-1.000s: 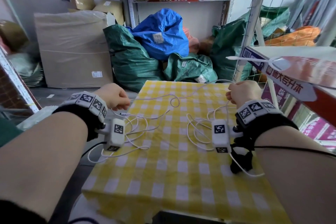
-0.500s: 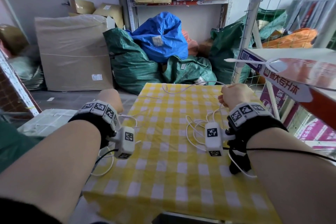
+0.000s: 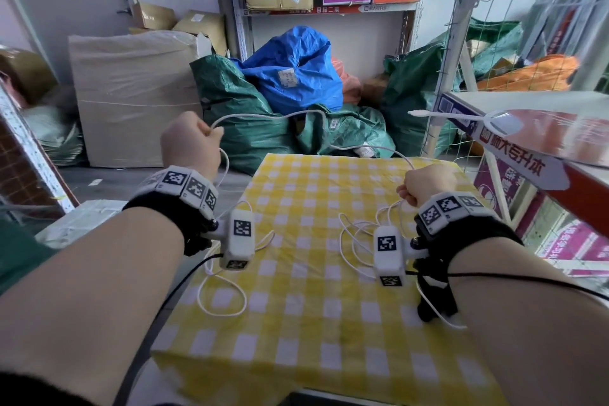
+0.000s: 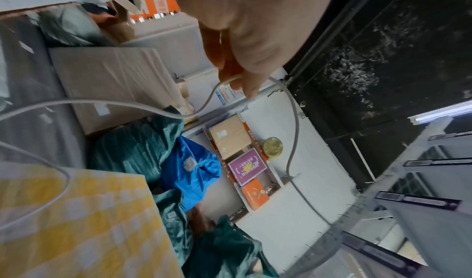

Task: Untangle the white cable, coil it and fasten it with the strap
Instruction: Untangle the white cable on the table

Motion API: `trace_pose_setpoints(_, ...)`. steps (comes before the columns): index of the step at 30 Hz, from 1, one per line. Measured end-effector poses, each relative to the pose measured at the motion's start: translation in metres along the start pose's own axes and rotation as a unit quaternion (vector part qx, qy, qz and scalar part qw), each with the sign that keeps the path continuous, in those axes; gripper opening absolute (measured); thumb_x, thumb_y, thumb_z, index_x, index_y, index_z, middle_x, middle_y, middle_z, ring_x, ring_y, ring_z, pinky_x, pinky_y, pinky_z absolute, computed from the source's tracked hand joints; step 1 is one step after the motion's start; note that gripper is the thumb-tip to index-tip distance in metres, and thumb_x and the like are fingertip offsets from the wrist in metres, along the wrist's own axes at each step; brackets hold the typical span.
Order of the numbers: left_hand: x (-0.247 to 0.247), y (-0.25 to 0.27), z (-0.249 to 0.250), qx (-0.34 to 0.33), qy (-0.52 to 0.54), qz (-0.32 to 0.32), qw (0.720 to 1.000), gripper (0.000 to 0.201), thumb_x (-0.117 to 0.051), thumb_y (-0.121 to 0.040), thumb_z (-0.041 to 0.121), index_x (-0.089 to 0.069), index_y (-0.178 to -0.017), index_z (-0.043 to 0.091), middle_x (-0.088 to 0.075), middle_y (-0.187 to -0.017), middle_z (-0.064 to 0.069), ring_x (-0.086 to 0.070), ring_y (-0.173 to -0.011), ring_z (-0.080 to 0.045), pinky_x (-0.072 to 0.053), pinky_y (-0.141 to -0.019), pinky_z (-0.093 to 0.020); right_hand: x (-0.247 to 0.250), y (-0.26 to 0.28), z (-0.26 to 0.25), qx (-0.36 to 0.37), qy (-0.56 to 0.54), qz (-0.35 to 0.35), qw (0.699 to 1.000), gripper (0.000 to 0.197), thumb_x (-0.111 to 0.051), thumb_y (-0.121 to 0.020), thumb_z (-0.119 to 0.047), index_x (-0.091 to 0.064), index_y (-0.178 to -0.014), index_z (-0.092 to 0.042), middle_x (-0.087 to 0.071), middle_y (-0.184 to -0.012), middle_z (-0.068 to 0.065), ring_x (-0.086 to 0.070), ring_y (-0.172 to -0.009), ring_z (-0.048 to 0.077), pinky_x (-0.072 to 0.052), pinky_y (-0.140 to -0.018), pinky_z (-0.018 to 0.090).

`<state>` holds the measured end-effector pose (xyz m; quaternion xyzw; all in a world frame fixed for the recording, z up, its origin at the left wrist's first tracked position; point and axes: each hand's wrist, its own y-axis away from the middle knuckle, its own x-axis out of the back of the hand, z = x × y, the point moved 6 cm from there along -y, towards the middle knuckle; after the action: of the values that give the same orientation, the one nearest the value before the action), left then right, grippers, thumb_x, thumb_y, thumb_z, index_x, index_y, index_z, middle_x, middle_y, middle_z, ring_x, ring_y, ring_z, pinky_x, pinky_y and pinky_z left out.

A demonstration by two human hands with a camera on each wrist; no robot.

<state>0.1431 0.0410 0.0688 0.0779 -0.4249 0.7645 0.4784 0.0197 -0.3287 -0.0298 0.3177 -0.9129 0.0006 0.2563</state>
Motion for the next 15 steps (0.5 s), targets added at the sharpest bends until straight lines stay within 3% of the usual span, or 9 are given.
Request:
trace_pose_setpoints(2,-0.006,0.001,0.015,-0.034,0.039,-0.037,0.998,0.022,-0.067,-0.084,0.027,-0.055,-0.073,0.012,-0.064,-0.079,-0.009,-0.057,-0.073,-0.026,-0.040,-0.067,-0.030,0.000,0.001,0.001,-0.018,0.008,-0.003,1.000,0.035,-0.038,-0.096,-0.006,-0.057,-0.068,0.002,-0.063,-0.064,0.010,-0.051,-0.048,0.015,-0.044,-0.054,0.025)
trace_pose_setpoints(4,-0.020,0.008,0.029,-0.041,0.138,-0.147,0.979,0.028,-0.069,-0.084,0.022,-0.048,-0.067,0.013,-0.064,-0.068,-0.007,-0.059,-0.057,-0.017,-0.046,-0.057,-0.027,-0.003,0.001,0.000,-0.025,0.011,-0.017,0.999,0.037,-0.035,-0.097,-0.006,-0.053,-0.067,0.003,-0.064,-0.066,0.012,-0.052,-0.049,0.016,-0.048,-0.059,0.027)
trace_pose_setpoints(6,-0.034,0.021,0.042,-0.037,0.197,-0.292,0.935,0.024,-0.069,-0.084,0.016,-0.051,-0.070,0.009,-0.064,-0.064,-0.010,-0.060,-0.052,-0.015,-0.050,-0.049,-0.021,-0.005,-0.003,0.003,-0.032,0.019,-0.026,0.999,0.041,-0.033,-0.099,-0.008,-0.053,-0.065,0.003,-0.064,-0.065,0.012,-0.054,-0.052,0.017,-0.053,-0.073,0.031)
trace_pose_setpoints(8,-0.044,0.036,0.047,-0.011,0.224,-0.421,0.879,0.015,-0.065,-0.086,0.014,-0.058,-0.076,0.006,-0.060,-0.065,-0.009,-0.059,-0.054,-0.015,-0.051,-0.051,-0.020,-0.005,-0.006,0.007,-0.034,0.027,-0.033,0.999,0.044,-0.031,-0.101,-0.010,-0.057,-0.068,0.004,-0.065,-0.066,0.010,-0.057,-0.056,0.018,-0.054,-0.082,0.031)
trace_pose_setpoints(9,-0.047,0.044,0.048,0.002,0.231,-0.474,0.850,0.012,-0.063,-0.087,0.014,-0.062,-0.078,0.006,-0.059,-0.068,-0.009,-0.059,-0.055,-0.014,-0.052,-0.054,-0.020,-0.005,-0.008,0.008,-0.022,0.034,-0.038,0.998,0.041,-0.031,-0.101,-0.009,-0.060,-0.075,0.006,-0.064,-0.069,0.009,-0.059,-0.055,0.016,-0.055,-0.079,0.028)
trace_pose_setpoints(12,-0.049,0.060,0.048,0.033,0.238,-0.580,0.779,0.017,-0.056,-0.091,0.012,-0.069,-0.081,0.005,-0.059,-0.076,-0.012,-0.060,-0.064,-0.014,-0.056,-0.066,-0.021,-0.005,-0.006,0.008,0.029,-0.010,-0.062,0.998,0.025,-0.037,-0.098,-0.005,-0.055,-0.113,0.001,-0.056,-0.086,0.008,-0.054,-0.035,-0.002,-0.049,-0.048,0.012)
trace_pose_setpoints(15,-0.048,0.068,0.048,0.041,0.220,-0.620,0.752,0.018,-0.051,-0.093,0.008,-0.066,-0.090,-0.001,-0.059,-0.081,-0.012,-0.058,-0.075,-0.018,-0.055,-0.078,-0.024,-0.003,-0.003,0.008,0.046,-0.028,-0.067,0.996,0.034,-0.038,-0.097,-0.004,-0.048,-0.128,0.007,-0.052,-0.086,0.007,-0.050,-0.031,-0.006,-0.044,-0.039,0.009)
